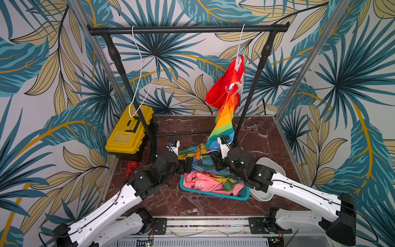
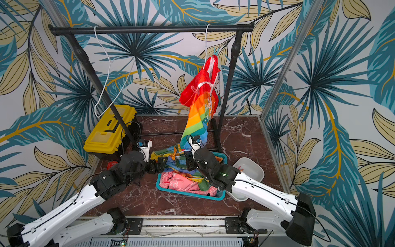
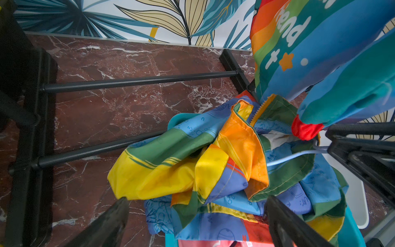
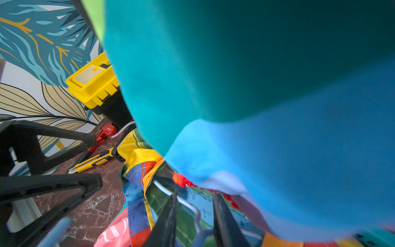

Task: Remove the clothespins securing jackets to the hanger
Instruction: Remove the jacket from the hanger.

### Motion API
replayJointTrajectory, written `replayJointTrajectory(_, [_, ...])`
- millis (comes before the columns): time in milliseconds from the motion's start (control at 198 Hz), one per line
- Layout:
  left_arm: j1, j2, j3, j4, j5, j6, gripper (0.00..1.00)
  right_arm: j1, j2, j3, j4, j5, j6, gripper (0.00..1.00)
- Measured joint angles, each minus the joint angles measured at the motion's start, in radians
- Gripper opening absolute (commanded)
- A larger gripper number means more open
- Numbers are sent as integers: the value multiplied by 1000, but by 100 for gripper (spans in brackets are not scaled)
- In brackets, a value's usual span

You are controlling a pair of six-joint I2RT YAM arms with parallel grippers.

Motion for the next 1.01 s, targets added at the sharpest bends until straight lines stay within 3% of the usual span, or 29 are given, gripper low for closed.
replayJointTrajectory(207, [0,4,0,0,0,0,100,0,-6,0,1,2,3,23])
replayJointTrajectory(425, [0,3,0,0,-5,8,100,-3,-6,0,-3,6,-3,0])
replayJointTrajectory(592, [-3,52,39,-51,-36,42,100,-5,-25,1,-21,18,-6,0])
replayJointTrajectory(839, [-182,164,139,-113,-130,106,100,-5,-83,18,-65,45,-5,0])
replayJointTrajectory(1011, [-257,210,198,-121,-168,113,100,-5,-82,19,-82,47,-5,0])
